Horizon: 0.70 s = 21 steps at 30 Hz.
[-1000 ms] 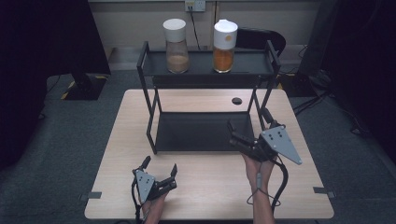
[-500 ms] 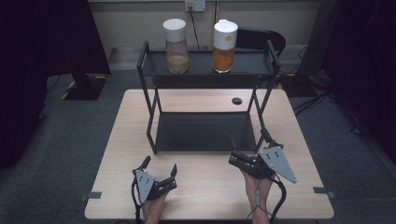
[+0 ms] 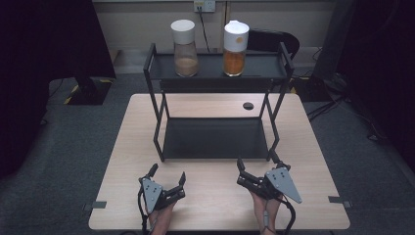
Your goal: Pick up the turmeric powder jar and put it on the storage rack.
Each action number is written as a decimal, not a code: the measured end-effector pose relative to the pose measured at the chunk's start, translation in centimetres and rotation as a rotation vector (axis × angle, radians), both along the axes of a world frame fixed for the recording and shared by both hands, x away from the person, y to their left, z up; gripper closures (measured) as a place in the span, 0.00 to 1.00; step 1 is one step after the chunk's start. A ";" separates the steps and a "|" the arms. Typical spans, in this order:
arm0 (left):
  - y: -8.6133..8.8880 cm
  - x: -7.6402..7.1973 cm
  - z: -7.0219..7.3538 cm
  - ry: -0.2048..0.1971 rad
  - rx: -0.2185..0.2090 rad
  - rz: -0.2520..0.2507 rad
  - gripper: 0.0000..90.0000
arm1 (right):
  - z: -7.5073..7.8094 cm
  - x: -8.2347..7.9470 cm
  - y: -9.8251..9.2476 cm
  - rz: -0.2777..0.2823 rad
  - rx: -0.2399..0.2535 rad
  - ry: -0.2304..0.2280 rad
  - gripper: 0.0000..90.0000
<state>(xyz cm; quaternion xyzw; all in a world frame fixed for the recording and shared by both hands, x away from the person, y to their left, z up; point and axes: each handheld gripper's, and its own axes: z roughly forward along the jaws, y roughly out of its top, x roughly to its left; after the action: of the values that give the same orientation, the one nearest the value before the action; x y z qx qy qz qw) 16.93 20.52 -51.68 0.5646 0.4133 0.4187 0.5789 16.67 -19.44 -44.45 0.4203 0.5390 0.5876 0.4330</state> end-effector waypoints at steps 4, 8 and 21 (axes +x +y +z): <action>0.0 0.0 0.0 0.000 0.000 0.001 0.02 | -1.2 -0.1 0.2 -0.003 -0.007 0.011 0.00; 0.0 0.0 0.0 0.000 0.000 0.001 0.02 | -2.3 -0.1 0.5 -0.014 -0.014 0.019 0.00; 0.0 0.0 0.0 0.000 0.000 0.001 0.02 | -5.0 -0.5 0.8 -0.036 -0.039 0.047 0.00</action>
<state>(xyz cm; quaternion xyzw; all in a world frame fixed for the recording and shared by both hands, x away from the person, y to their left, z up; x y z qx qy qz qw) 16.93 20.51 -51.68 0.5643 0.4135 0.4188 0.5789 16.21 -18.59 -49.41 0.4350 0.5529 0.5591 0.4389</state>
